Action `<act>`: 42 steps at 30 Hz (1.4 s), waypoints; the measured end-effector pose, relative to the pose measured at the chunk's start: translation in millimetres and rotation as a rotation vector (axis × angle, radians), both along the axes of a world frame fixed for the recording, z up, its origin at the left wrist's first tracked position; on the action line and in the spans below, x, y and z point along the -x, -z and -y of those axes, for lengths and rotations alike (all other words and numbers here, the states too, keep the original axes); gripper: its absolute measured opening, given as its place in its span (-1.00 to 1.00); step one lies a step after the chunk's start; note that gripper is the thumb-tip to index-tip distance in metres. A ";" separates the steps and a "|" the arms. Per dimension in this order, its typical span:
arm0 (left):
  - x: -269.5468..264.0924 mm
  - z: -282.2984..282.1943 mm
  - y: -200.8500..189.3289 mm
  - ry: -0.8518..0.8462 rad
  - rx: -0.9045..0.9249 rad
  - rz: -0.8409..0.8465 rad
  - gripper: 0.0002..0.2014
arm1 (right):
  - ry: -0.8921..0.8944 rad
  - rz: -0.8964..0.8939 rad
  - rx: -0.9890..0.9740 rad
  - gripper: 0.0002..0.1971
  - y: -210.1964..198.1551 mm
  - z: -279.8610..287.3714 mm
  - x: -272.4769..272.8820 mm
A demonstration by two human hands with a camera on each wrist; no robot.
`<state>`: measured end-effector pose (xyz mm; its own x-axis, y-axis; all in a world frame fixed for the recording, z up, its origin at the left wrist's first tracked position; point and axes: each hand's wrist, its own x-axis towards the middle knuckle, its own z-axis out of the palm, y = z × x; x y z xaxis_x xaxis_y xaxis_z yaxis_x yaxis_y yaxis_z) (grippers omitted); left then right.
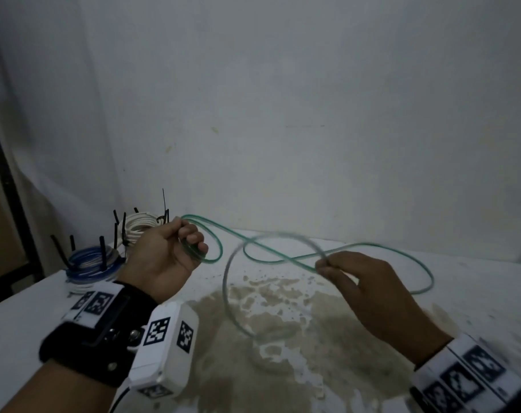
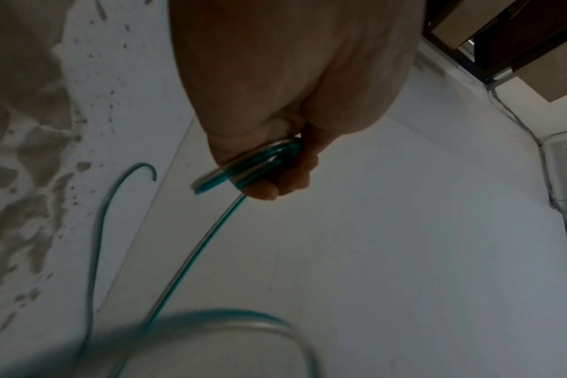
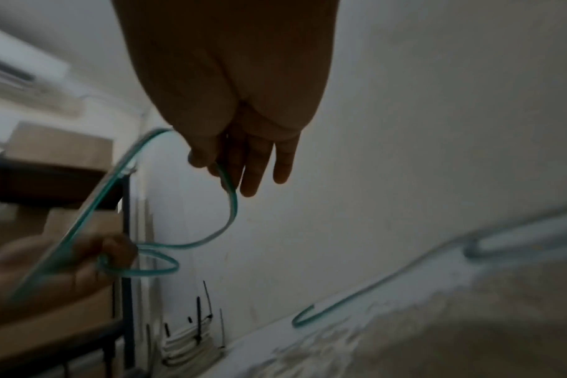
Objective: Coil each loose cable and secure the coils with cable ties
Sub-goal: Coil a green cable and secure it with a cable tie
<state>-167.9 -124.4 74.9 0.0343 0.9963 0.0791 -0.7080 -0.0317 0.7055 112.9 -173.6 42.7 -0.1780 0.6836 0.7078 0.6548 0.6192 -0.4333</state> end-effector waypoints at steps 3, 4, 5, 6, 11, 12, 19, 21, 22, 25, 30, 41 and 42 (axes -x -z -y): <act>-12.7 3.0 5.0 0.013 0.022 -0.029 -0.67 | 0.041 -0.412 0.238 -0.76 3.1 2.7 6.2; -19.3 4.7 7.0 0.008 0.026 -0.044 -0.68 | 0.028 -0.504 0.286 -0.75 1.9 5.1 10.3; -26.1 6.8 9.1 0.001 0.025 -0.059 -0.69 | 0.013 -0.552 0.318 -0.75 0.0 8.1 14.8; -32.8 9.1 10.9 -0.005 0.020 -0.070 -0.70 | 0.004 -0.546 0.330 -0.76 -1.0 10.7 18.8; -59.7 18.2 13.2 0.050 -0.005 -0.097 -0.74 | -0.001 -0.240 0.327 -0.74 -1.2 20.3 32.6; -65.0 19.8 14.0 0.052 -0.014 -0.121 -0.74 | -0.010 -0.206 0.336 -0.73 -1.7 22.5 34.6; -99.6 34.4 29.3 -0.043 -0.126 -0.528 -0.75 | -0.128 -0.178 0.429 -0.74 -14.9 36.9 40.3; -105.6 39.9 32.2 -0.056 -0.175 -0.680 -0.78 | -0.161 -0.199 0.448 -0.76 -18.8 38.2 40.2; -107.6 41.6 34.6 -0.063 -0.198 -0.753 -0.77 | -0.176 -0.220 0.455 -0.77 -20.5 37.5 39.3; -113.2 42.4 40.4 -0.024 -0.239 -0.877 -0.65 | -0.205 -0.299 0.487 -0.78 -26.4 34.0 34.4; -120.3 49.1 48.3 0.148 -0.250 -0.921 -0.63 | -0.215 -0.386 0.540 -0.68 -34.0 22.4 23.2; -128.2 60.1 48.8 0.322 -0.166 -0.756 -0.60 | 0.041 -0.365 0.557 -0.63 -16.4 -2.8 -0.9; -128.7 60.1 47.0 0.313 -0.172 -0.759 -0.62 | 0.058 -0.354 0.561 -0.61 -14.7 -3.4 -2.1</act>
